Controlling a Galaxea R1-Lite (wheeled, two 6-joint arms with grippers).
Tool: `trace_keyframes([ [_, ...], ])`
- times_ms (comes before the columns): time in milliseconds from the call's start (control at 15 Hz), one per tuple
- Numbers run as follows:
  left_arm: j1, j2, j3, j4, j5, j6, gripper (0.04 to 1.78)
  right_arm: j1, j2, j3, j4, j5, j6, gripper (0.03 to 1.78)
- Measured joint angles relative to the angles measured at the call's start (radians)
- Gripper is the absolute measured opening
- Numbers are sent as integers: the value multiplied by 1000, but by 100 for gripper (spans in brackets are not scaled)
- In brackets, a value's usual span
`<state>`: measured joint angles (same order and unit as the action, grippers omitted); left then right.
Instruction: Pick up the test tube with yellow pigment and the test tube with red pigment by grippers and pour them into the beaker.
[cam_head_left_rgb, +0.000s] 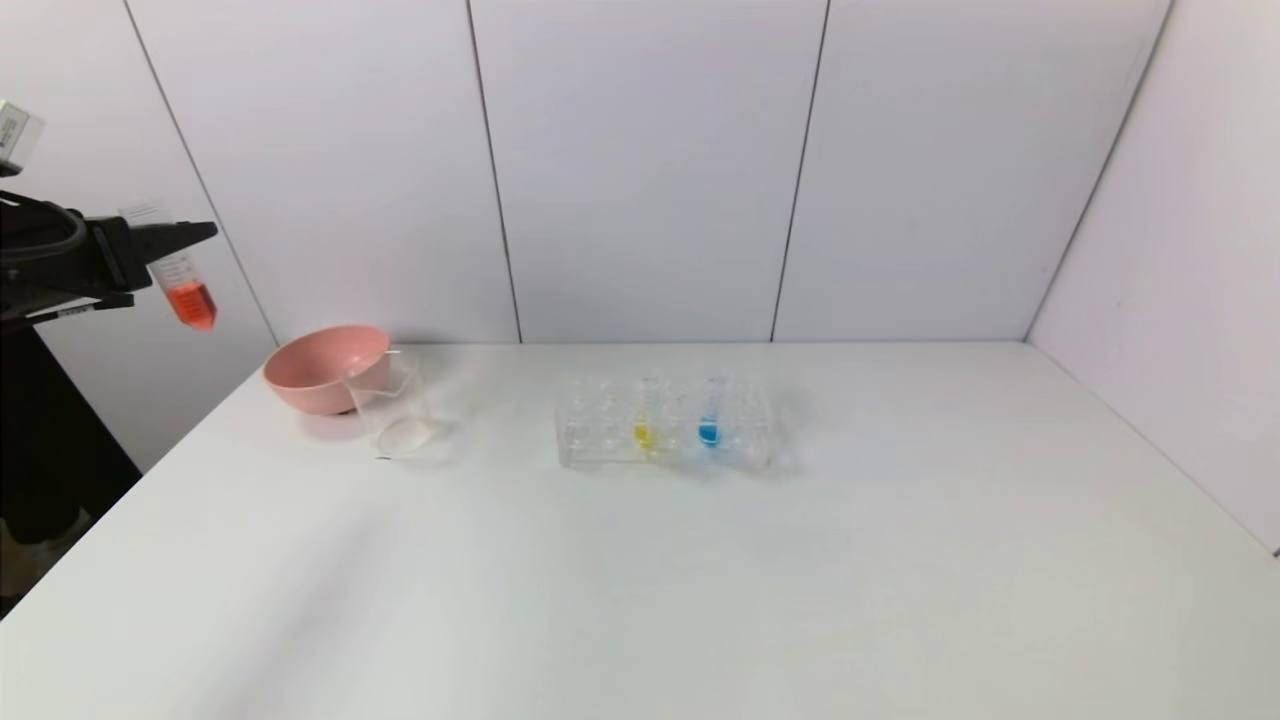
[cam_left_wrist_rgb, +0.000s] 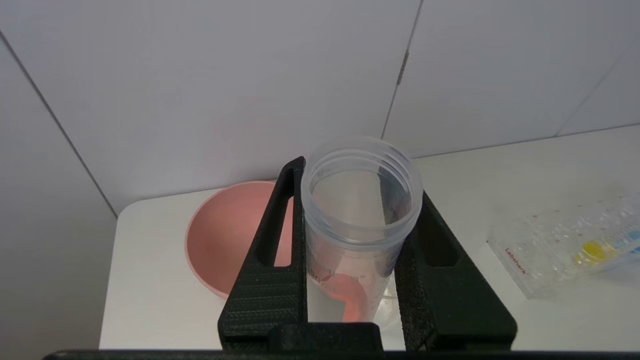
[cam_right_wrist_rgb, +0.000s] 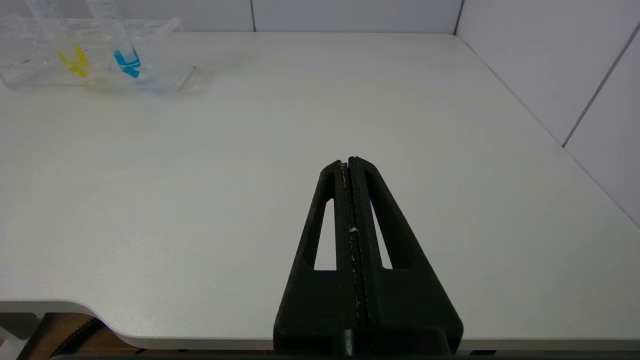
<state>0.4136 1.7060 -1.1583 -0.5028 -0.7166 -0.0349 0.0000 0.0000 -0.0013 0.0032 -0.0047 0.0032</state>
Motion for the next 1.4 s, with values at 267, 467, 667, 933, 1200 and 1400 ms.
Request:
trace_keyframes([
  [267,-1,44,-2,-73,91,34,50,0,0,0,0,0,0,11],
  [467,-27,83,4,-85,101,56,50,0,0,0,0,0,0,11],
  [667,-79,121,3,-86,209,88,50,0,0,0,0,0,0,11],
  [933,-175,160,-24,-140,451,84,50,0,0,0,0,0,0,11],
  [1200,-213,170,0,-201,496,45,50,0,0,0,0,0,0,11],
  [1400,-215,173,49,-253,495,41,50,0,0,0,0,0,0,11],
])
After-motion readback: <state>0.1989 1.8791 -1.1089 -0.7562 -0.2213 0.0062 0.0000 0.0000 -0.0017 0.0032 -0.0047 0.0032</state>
